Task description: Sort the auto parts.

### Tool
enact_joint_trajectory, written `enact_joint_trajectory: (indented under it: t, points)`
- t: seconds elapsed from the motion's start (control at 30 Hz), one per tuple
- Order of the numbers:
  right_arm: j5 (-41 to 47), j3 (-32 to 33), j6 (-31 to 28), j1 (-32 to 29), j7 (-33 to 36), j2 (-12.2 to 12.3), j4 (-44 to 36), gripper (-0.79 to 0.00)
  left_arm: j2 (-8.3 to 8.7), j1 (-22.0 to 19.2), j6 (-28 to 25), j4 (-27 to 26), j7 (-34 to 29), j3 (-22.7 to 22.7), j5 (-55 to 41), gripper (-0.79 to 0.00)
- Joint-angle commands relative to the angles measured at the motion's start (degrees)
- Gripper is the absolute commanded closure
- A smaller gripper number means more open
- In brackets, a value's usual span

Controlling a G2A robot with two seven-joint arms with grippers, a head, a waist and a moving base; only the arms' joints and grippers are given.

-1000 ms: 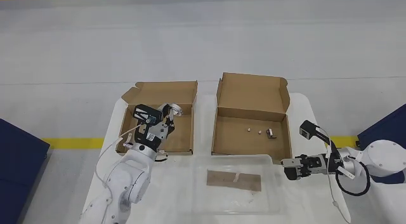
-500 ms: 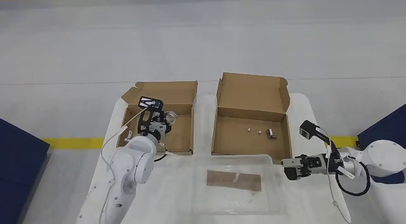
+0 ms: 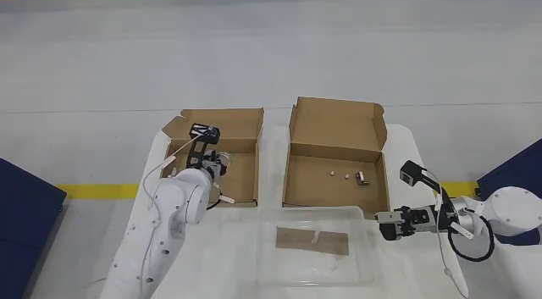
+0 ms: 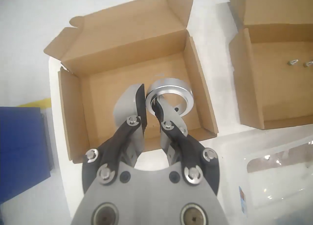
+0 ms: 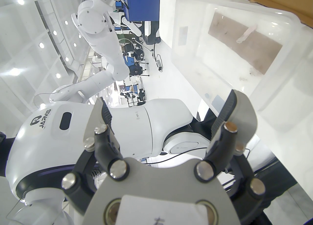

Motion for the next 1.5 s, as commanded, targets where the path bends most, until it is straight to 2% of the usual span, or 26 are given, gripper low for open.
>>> enact_joint_trajectory:
  t: [0.0,0.23,0.63,0.77,0.93,1.2,1.47]
  points:
    - [0.0,0.0,0.0,0.0,0.0,0.0,0.0,-0.785,-0.52,-3.24,1.07,3.28,-3.33,1.14,-0.49,0.0]
    - [0.0,0.0,0.0,0.0,0.0,0.0,0.0,-0.785,-2.48,-10.83,4.16,12.39,-11.14,4.74,-4.32,0.0]
    - [0.0,0.0,0.0,0.0,0.0,0.0,0.0,-0.785,-2.72,-10.98,4.06,14.12,-11.16,4.85,-5.08,0.0]
    - [0.0,0.0,0.0,0.0,0.0,0.0,0.0,-0.785,-3.42,-14.91,3.65,19.09,-17.72,6.34,-5.61,0.0]
    - [0.0,0.0,0.0,0.0,0.0,0.0,0.0,-0.785,-5.31,-20.8,5.39,27.39,-23.59,10.41,-6.58,0.0]
    - [0.0,0.0,0.0,0.0,0.0,0.0,0.0,-0.785,-7.67,-25.44,4.91,37.83,-21.42,11.88,-13.58,0.0]
    - [0.0,0.0,0.0,0.0,0.0,0.0,0.0,-0.785,-7.81,-25.7,3.76,38.36,-21.08,12.12,-13.88,0.0]
